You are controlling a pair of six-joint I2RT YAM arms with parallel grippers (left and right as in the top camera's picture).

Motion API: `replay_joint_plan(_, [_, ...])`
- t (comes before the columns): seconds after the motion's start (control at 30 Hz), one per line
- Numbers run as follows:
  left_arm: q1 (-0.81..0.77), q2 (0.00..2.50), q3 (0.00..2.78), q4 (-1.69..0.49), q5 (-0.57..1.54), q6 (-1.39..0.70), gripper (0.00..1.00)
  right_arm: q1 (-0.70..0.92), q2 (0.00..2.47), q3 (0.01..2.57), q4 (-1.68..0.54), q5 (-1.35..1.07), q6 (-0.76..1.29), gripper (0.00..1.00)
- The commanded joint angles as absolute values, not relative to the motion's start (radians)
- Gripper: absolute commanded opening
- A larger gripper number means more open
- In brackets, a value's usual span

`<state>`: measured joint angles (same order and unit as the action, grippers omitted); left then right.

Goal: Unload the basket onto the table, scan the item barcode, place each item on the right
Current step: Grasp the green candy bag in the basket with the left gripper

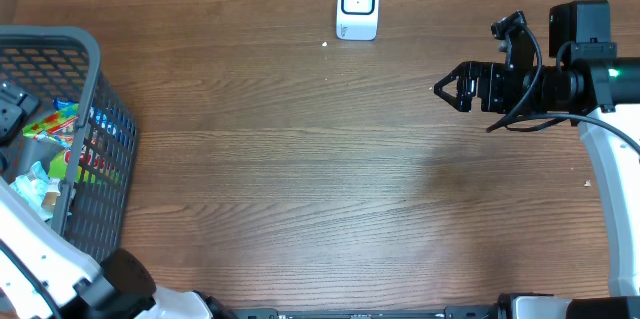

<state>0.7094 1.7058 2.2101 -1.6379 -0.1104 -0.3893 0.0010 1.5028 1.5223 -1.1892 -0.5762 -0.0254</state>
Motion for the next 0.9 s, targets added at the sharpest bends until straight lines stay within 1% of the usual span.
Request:
replay_joint_plan(0.0, [0.745, 1.723, 2.073, -1.576, -0.113, -0.413, 1.0, 0.006, 1.499, 1.542, -1.183, -0.578, -0.022, 1.0])
replay_joint_plan(0.13, [0.761, 1.732, 1.891, -1.433, -0.031, -0.335, 1.0, 0.006, 1.499, 1.542, -1.182, -0.578, -0.022, 1.0])
replay_joint_plan(0.23, [0.762, 1.746, 1.752, -1.302, -0.022, -0.309, 1.0, 0.006, 1.499, 1.542, -1.182, -0.579, -0.022, 1.0])
replay_joint_plan(0.27, [0.762, 1.759, 1.688, -1.228, -0.022, -0.296, 1.0, 0.006, 1.499, 1.542, -1.182, -0.579, -0.022, 1.0])
replay_joint_plan(0.47, [0.758, 1.866, 1.572, -1.027, -0.017, -0.292, 1.0, 0.006, 1.499, 1.542, -1.183, -0.579, -0.022, 1.0])
replay_joint_plan(0.63, [0.757, 1.982, 1.571, -0.98, 0.023, -0.296, 0.9, 0.006, 1.499, 1.542, -1.19, -0.579, -0.022, 1.0])
replay_joint_plan(0.67, [0.757, 2.001, 1.571, -0.975, 0.036, -0.295, 0.83, 0.006, 1.499, 1.542, -1.191, -0.579, -0.022, 1.0])
replay_joint_plan(0.7, [0.757, 2.02, 1.571, -0.973, 0.051, -0.295, 0.72, 0.006, 1.499, 1.542, -1.191, -0.579, -0.022, 1.0])
replay_joint_plan(0.73, [0.757, 2.034, 1.571, -0.971, 0.069, -0.295, 0.51, 0.006, 1.499, 1.542, -1.19, -0.579, -0.022, 1.0])
replay_joint_plan(0.8, [0.757, 2.051, 1.571, -0.971, 0.097, -0.295, 0.17, 0.006, 1.499, 1.542, -1.19, -0.579, -0.022, 1.0])
replay_joint_plan(0.83, [0.757, 2.053, 1.571, -0.971, 0.109, -0.295, 0.04, 0.006, 1.499, 1.542, -1.19, -0.579, -0.022, 1.0])
replay_joint_plan(0.87, [0.757, 2.053, 1.571, -0.971, 0.12, -0.295, 0.04, 0.006, 1.499, 1.542, -1.19, -0.579, -0.022, 1.0])
